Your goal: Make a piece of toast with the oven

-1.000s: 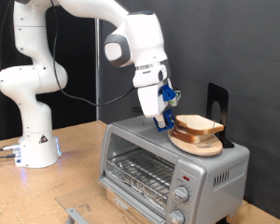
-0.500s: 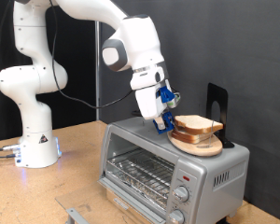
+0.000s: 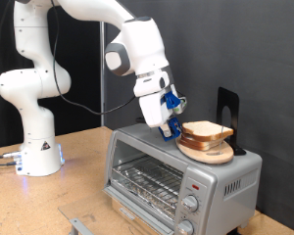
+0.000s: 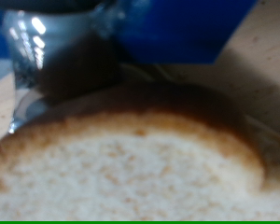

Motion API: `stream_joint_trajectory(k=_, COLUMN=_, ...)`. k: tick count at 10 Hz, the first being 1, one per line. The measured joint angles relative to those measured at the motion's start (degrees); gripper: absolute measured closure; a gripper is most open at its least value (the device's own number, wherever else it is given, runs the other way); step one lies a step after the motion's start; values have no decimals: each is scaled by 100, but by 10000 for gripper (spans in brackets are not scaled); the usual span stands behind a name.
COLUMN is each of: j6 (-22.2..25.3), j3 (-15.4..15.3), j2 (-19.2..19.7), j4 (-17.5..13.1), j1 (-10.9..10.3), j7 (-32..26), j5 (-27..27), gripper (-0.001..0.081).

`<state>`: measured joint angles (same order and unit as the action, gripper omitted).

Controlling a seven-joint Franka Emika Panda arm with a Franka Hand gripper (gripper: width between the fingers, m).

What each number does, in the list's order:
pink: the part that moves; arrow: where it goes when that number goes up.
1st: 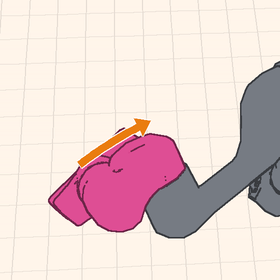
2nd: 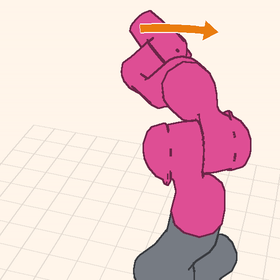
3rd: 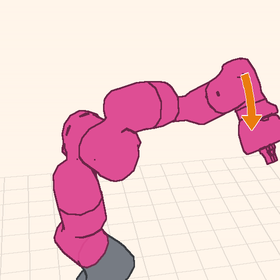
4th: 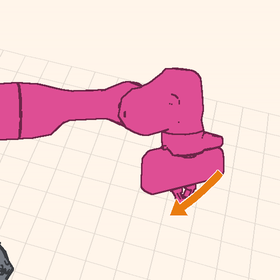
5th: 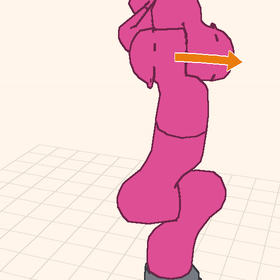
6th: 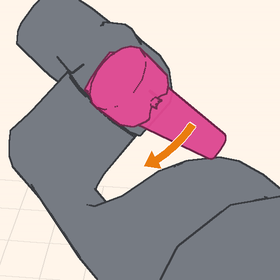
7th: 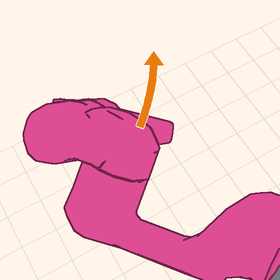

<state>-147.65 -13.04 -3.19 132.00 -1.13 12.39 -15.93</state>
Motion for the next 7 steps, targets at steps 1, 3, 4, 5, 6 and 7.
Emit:
stream_joint_trajectory(k=1, j6=36, j3=12, j2=-10, j4=9, j1=0, j7=-206, j5=-206, gripper=405)
stream_joint_trajectory(k=3, j6=75, j3=29, j2=-21, j4=24, j1=0, j7=-505, j5=-484, gripper=405)
stream_joint_trajectory(k=4, j6=75, j3=31, j2=-24, j4=28, j1=0, j7=-545, j5=-522, gripper=405)
stream_joint_trajectory(k=5, j6=75, j3=31, j2=-31, j4=37, j1=0, j7=-618, j5=-597, gripper=405)
stream_joint_trajectory(k=6, j6=75, j3=32, j2=-42, j4=53, j1=0, j7=-713, j5=-689, gripper=405)
stream_joint_trajectory(k=7, j6=76, j3=32, j2=-54, j4=67, j1=0, j7=-782, j5=-761, gripper=405)
